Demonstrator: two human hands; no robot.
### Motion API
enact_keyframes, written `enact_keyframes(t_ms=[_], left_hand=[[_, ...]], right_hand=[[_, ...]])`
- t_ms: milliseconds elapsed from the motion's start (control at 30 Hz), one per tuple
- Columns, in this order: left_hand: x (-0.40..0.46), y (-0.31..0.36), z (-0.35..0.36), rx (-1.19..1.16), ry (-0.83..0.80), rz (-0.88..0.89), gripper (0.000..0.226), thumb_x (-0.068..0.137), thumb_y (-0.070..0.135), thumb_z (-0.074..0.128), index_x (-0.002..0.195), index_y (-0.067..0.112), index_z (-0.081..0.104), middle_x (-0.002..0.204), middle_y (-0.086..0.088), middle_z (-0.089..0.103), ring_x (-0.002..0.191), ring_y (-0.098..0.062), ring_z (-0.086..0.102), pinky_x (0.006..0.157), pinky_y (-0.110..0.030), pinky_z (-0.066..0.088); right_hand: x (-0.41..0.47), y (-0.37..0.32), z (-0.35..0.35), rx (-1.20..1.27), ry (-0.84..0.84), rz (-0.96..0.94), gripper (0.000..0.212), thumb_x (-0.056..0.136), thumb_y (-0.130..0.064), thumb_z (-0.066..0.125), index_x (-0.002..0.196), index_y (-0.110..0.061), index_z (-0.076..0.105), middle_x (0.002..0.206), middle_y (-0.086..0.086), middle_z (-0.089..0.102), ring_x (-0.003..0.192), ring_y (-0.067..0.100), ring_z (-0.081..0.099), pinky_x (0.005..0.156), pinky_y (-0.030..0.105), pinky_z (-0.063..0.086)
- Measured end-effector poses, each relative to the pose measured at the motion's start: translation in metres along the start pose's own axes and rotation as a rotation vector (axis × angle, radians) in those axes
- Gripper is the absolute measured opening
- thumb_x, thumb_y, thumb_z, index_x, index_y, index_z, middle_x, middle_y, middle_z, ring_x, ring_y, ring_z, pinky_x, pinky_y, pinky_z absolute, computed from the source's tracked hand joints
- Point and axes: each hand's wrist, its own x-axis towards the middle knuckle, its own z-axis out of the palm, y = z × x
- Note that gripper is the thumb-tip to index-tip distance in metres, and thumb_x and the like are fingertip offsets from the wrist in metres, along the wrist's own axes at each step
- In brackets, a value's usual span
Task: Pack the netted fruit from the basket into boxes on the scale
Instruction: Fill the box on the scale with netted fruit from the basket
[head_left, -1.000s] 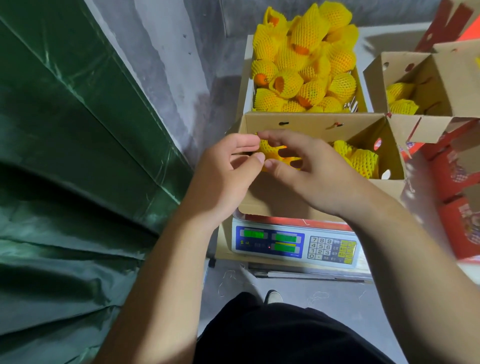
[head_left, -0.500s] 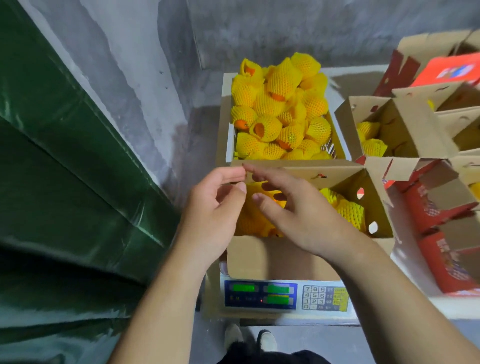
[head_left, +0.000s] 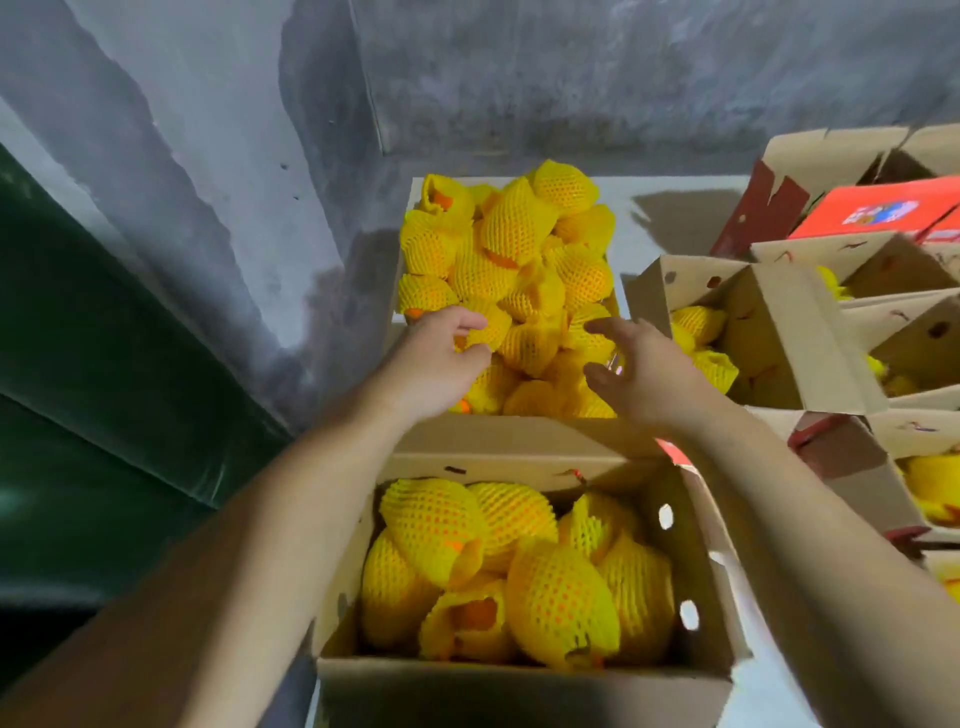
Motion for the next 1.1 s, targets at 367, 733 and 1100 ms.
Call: enact_keyframes(t_ms=[367, 733, 1100], left_hand=[[0.09, -0.027, 0.056, 0.708, 0.057, -0.136, 0.103, 0.08, 0.046, 0.084, 0.159, 0.027, 0.021, 0.147, -0.01, 0.033, 0.126, -0.046, 0.045, 0.107, -0.054, 0.042], [0.084, -0.015, 0.046, 0.481, 0.116, -0.117, 0.09, 0.065, 0.047, 0.087, 0.138, 0.024, 0.04, 0.127, -0.013, 0.059, 0.115, -0.044, 0.056, 0.089, -0.049, 0.052], [0.077, 0.005, 0.025, -0.078, 0.121, -0.269, 0.078, 0.077, 0.049, 0.089, 0.136, 0.034, 0.04, 0.122, 0.007, 0.048, 0.098, -0.009, 0.056, 0.078, -0.029, 0.046]], right_hand=[[0.086, 0.075, 0.058, -0.431, 0.021, -0.031, 0.074, 0.098, -0.027, 0.053, 0.16, -0.023, 0.013, 0.157, 0.01, 0.032, 0.134, 0.042, 0.034, 0.11, 0.054, 0.033], [0.077, 0.073, 0.051, -0.369, 0.121, -0.12, 0.06, 0.092, -0.021, 0.064, 0.143, -0.016, 0.033, 0.148, 0.006, 0.043, 0.14, 0.034, 0.03, 0.113, 0.047, 0.027], [0.075, 0.077, 0.055, -0.138, 0.299, -0.114, 0.079, 0.078, -0.054, 0.064, 0.141, -0.012, 0.041, 0.129, 0.014, 0.049, 0.116, 0.039, 0.043, 0.098, 0.052, 0.039]])
